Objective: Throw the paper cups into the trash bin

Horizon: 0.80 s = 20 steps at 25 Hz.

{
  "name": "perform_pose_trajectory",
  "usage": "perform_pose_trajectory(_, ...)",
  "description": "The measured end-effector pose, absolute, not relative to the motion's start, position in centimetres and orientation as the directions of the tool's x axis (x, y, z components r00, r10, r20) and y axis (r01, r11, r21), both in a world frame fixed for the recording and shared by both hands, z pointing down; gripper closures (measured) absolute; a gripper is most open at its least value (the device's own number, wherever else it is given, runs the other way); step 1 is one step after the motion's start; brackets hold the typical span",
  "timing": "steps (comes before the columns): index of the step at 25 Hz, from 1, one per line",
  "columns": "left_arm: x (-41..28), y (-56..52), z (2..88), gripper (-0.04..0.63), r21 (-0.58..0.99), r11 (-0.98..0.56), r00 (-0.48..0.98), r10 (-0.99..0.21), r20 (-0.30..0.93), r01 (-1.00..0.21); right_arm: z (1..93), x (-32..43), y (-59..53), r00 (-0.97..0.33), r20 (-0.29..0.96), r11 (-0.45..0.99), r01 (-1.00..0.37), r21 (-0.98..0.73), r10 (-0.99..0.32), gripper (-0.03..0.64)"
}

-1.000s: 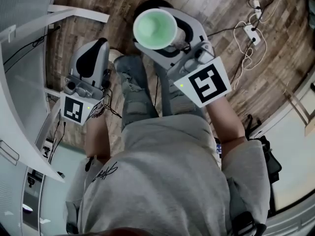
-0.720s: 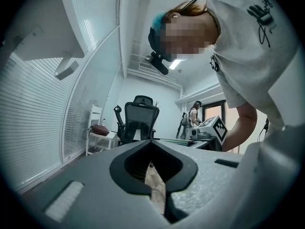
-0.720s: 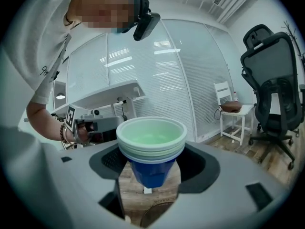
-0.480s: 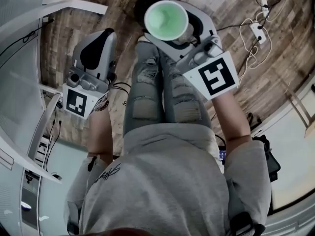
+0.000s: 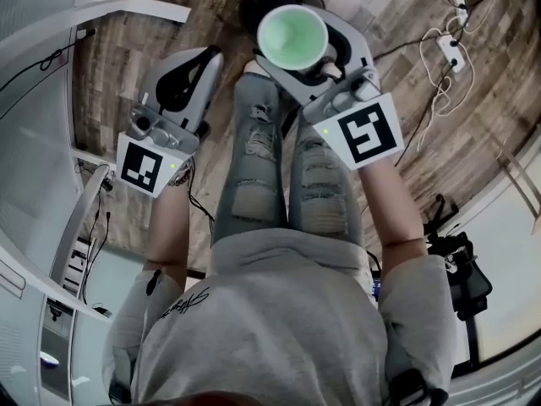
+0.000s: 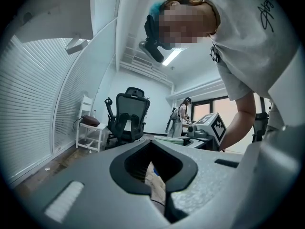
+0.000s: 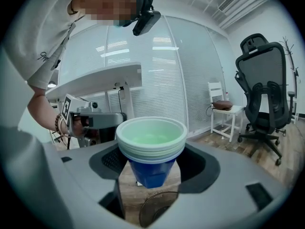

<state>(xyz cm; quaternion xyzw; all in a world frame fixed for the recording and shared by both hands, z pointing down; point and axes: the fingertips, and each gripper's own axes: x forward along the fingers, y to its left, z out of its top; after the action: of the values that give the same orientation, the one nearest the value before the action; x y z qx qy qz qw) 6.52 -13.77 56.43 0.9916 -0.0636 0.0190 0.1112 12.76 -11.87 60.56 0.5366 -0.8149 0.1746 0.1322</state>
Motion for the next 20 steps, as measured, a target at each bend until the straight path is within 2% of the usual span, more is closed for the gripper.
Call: perform_pose_trajectory(20, 8.0, -11.4, 66.4, 0.595, 0.257, -0.928, 0.961, -0.246, 0.124, -0.270, 74.2, 14.7, -9.2, -0.450, 0.487, 0.397, -0.892, -0.215, -0.748, 0.305)
